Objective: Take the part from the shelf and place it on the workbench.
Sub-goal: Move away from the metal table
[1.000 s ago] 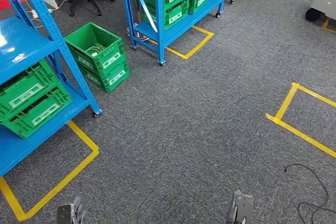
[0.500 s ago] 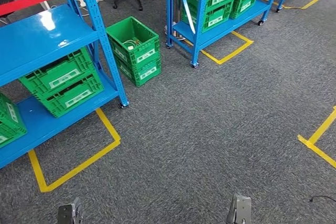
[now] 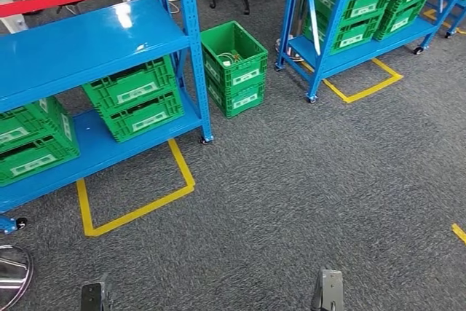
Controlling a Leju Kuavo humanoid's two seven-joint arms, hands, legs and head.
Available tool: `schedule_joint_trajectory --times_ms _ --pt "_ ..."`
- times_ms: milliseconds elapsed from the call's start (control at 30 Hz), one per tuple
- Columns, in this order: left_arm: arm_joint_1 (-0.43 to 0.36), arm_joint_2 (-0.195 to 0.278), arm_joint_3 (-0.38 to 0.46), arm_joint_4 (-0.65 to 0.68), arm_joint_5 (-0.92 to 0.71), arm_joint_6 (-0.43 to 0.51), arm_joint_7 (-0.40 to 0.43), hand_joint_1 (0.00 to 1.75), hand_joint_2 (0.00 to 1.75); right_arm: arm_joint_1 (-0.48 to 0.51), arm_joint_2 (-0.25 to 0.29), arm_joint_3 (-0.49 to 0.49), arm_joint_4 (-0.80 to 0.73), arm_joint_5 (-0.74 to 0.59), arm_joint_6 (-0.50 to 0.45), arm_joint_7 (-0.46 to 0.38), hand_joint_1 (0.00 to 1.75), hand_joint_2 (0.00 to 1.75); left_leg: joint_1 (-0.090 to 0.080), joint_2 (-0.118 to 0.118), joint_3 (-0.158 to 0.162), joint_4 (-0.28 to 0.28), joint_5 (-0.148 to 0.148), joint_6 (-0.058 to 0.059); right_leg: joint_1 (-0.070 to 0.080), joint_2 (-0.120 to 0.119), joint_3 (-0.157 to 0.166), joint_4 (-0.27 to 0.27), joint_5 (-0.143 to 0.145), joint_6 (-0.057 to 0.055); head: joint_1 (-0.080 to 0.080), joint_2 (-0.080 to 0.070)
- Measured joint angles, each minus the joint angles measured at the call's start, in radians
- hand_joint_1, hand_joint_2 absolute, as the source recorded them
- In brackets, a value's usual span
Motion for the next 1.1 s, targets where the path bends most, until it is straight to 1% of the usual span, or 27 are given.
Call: schedule_joint_trajectory --times_ms 33,67,133,167,200,233,267,300,367,433,500,533,600,633,667,700,733,767,800,833,867,900,933,967,1000,1033,1100 --pt "0.002 0.0 -0.001 0.0 0.0 0.001 0.0 0.0 0.0 -0.001 -0.001 0.003 0.0 0.0 0.0 0.0 0.0 0.0 0.002 -0.012 0.001 -0.003 0.003 0.007 -0.002 0.014 -0.001 0.006 -0.008 0.006 0.0 0.0" --pt "0.002 0.0 -0.002 0.0 0.0 0.003 0.0 0.0 0.0 -0.001 -0.001 0.005 0.0 0.001 0.0 0.0 0.0 0.0 0.006 -0.024 0.002 -0.006 0.006 0.013 -0.005 0.042 -0.01 0.029 -0.026 0.011 0.002 0.0" --pt "0.0 0.0 -0.007 0.0 0.0 0.008 0.0 0.0 0.0 0.001 -0.003 0.008 0.003 0.0 -0.001 0.0 0.0 0.0 0.01 -0.05 0.001 -0.008 0.01 0.022 -0.009 0.11 -0.062 0.145 -0.087 0.017 0.01 0.0" --pt "-0.001 0.0 -0.01 0.0 0.0 0.01 0.0 0.0 0.0 0.002 -0.004 0.008 0.004 0.0 -0.002 0.0 0.0 0.0 0.01 -0.064 0.0 -0.008 0.01 0.024 -0.01 0.126 -0.098 0.219 -0.118 0.019 0.012 0.0" --pt "0.0 -0.001 -0.014 0.0 0.0 0.013 0.0 0.0 0.0 0.002 -0.004 0.009 0.006 0.0 -0.002 0.0 0.0 0.0 0.01 -0.078 -0.001 -0.007 0.011 0.025 -0.01 0.132 -0.13 0.276 -0.135 0.02 0.013 0.0" --pt "0.001 -0.001 -0.017 0.0 0.0 0.015 0.0 0.0 0.0 0.002 -0.005 0.009 0.007 0.0 -0.003 0.0 0.0 0.0 0.01 -0.093 -0.001 -0.007 0.011 0.024 -0.01 0.134 -0.146 0.298 -0.131 0.019 0.013 0.0" --pt "0.002 -0.001 -0.021 0.0 0.0 0.017 0.0 0.0 0.0 0.001 -0.005 0.01 0.008 0.001 -0.004 0.0 0.0 0.0 0.01 -0.108 0.0 -0.006 0.011 0.024 -0.01 0.136 -0.144 0.279 -0.106 0.018 0.014 0.0" --pt "0.002 -0.001 -0.024 0.0 0.0 0.019 0.0 0.0 0.0 0.001 -0.005 0.011 0.01 0.001 -0.005 0.0 0.0 0.0 0.01 -0.124 0.002 -0.005 0.011 0.023 -0.011 0.143 -0.123 0.224 -0.065 0.016 0.014 0.0" --pt "0.001 -0.002 -0.029 0.0 0.001 0.023 0.0 0.0 0.0 0.003 -0.006 0.014 0.011 0.001 -0.007 0.0 0.0 0.0 0.01 -0.152 0.001 -0.002 0.01 0.017 -0.017 0.191 -0.064 0.083 0.003 0.011 0.014 0.0" --pt "0.0 -0.002 -0.033 0.0 0.001 0.027 0.0 0.0 0.0 0.005 -0.006 0.016 0.013 0.003 -0.01 0.0 0.0 0.0 0.012 -0.176 -0.008 0.002 0.012 0.004 -0.02 0.226 -0.031 0.017 0.018 0.007 0.014 0.0" --pt "0.003 0.0 -0.037 0.0 0.001 0.03 0.0 0.0 0.0 0.006 -0.005 0.021 0.014 0.006 -0.013 0.0 0.0 0.0 0.015 -0.199 -0.016 0.002 0.017 -0.01 -0.019 0.21 -0.026 0.013 0.018 0.002 0.014 0.0" --pt "0.005 0.001 -0.039 0.0 0.001 0.032 0.0 0.0 0.0 0.006 -0.004 0.024 0.015 0.007 -0.013 0.0 0.0 0.0 0.015 -0.194 -0.02 0.007 0.013 -0.015 -0.02 0.197 -0.025 0.01 0.02 -0.003 0.014 0.0" --pt "0.004 0.003 -0.045 0.0 0.001 0.034 0.0 0.0 0.0 0.006 -0.003 0.028 0.015 0.009 -0.015 0.0 0.0 0.0 0.013 -0.145 -0.048 0.063 -0.025 -0.024 -0.022 0.166 -0.022 0.004 0.022 -0.016 0.005 0.0" --pt "0.003 0.004 -0.048 0.0 0.001 0.035 0.0 0.0 0.0 0.006 -0.003 0.029 0.016 0.01 -0.016 0.0 0.0 0.0 0.012 -0.109 -0.075 0.121 -0.057 -0.028 -0.019 0.15 -0.021 0.003 0.021 -0.021 0.001 0.0" --pt "0.001 0.004 -0.05 0.0 0.001 0.035 0.0 0.0 0.0 0.006 -0.003 0.029 0.016 0.01 -0.017 0.0 0.0 0.0 0.013 -0.085 -0.108 0.191 -0.09 -0.032 -0.017 0.133 -0.021 0.003 0.02 -0.024 -0.002 0.0" --pt "0.0 0.004 -0.051 0.0 0.001 0.035 0.0 0.0 0.0 0.007 -0.003 0.029 0.017 0.01 -0.018 0.0 0.0 0.0 0.015 -0.073 -0.137 0.253 -0.114 -0.035 -0.015 0.116 -0.022 0.004 0.019 -0.026 -0.002 0.0" --pt "0.001 0.004 -0.051 0.0 0.001 0.035 0.0 0.0 0.0 0.007 -0.003 0.029 0.018 0.01 -0.018 0.0 0.0 0.0 0.016 -0.068 -0.153 0.289 -0.12 -0.036 -0.014 0.1 -0.021 0.004 0.018 -0.026 -0.003 0.0" --pt "0.003 0.004 -0.051 0.0 0.001 0.036 0.0 0.0 0.0 0.006 -0.003 0.029 0.018 0.01 -0.018 0.0 0.0 0.0 0.017 -0.065 -0.15 0.288 -0.108 -0.036 -0.013 0.086 -0.02 0.004 0.017 -0.027 -0.003 0.0" --pt "0.004 0.004 -0.051 0.0 0.001 0.036 0.0 0.0 0.0 0.006 -0.003 0.029 0.019 0.01 -0.019 0.0 0.0 0.0 0.017 -0.059 -0.126 0.245 -0.078 -0.034 -0.012 0.072 -0.018 0.004 0.015 -0.026 -0.003 0.0" --pt "0.005 0.005 -0.051 0.0 0.001 0.037 0.0 0.0 0.0 0.006 -0.003 0.03 0.019 0.01 -0.019 0.0 0.0 0.0 0.015 -0.043 -0.087 0.177 -0.042 -0.03 -0.011 0.059 -0.014 0.004 0.013 -0.024 -0.003 0.0" --pt "0.004 0.005 -0.052 0.0 0.001 0.038 0.0 0.0 0.0 0.006 -0.003 0.03 0.019 0.01 -0.019 0.0 0.0 0.0 0.01 -0.015 -0.048 0.106 -0.017 -0.024 -0.008 0.048 -0.011 0.005 0.01 -0.021 -0.003 0.0" --pt "0.001 0.005 -0.052 0.0 0.002 0.039 0.0 0.0 0.0 0.006 -0.003 0.031 0.02 0.01 -0.019 0.0 0.0 0.0 0.006 0.008 -0.018 0.05 -0.001 -0.017 -0.004 0.037 -0.008 0.006 0.006 -0.016 -0.003 0.0" --pt "-0.001 0.005 -0.053 0.0 0.002 0.04 0.0 0.0 0.0 0.006 -0.003 0.031 0.02 0.01 -0.02 0.0 0.0 0.0 0.002 0.024 -0.003 0.019 0.003 -0.011 -0.001 0.026 -0.006 0.006 0.004 -0.012 -0.003 0.0" --pt "-0.002 0.006 -0.053 0.0 0.003 0.041 0.0 0.0 0.0 0.006 -0.003 0.032 0.02 0.01 -0.02 0.0 0.0 0.0 -0.002 0.027 -0.001 0.009 -0.001 -0.006 0.001 0.015 -0.004 0.006 0.001 -0.007 -0.003 0.0" --pt "-0.001 0.006 -0.054 0.0 0.004 0.042 0.0 0.0 0.0 0.005 -0.003 0.033 0.02 0.011 -0.021 0.0 0.0 0.0 -0.002 0.013 -0.002 0.006 0.0 0.0 0.001 0.003 0.0 0.004 0.0 -0.003 -0.004 0.0" --pt "0.002 0.007 -0.054 0.0 0.005 0.043 0.0 0.0 0.0 0.004 -0.004 0.035 0.021 0.011 -0.021 0.0 0.0 0.0 0.0 0.001 -0.002 0.003 0.002 0.005 0.0 0.004 0.001 0.006 -0.005 0.003 -0.003 0.0" --pt "0.003 0.007 -0.055 0.0 0.007 0.043 0.0 0.0 0.0 0.004 -0.005 0.039 0.021 0.011 -0.022 0.0 0.0 0.0 0.006 -0.025 0.001 -0.003 0.008 0.018 -0.005 0.054 -0.014 0.049 -0.037 0.014 0.001 0.0"
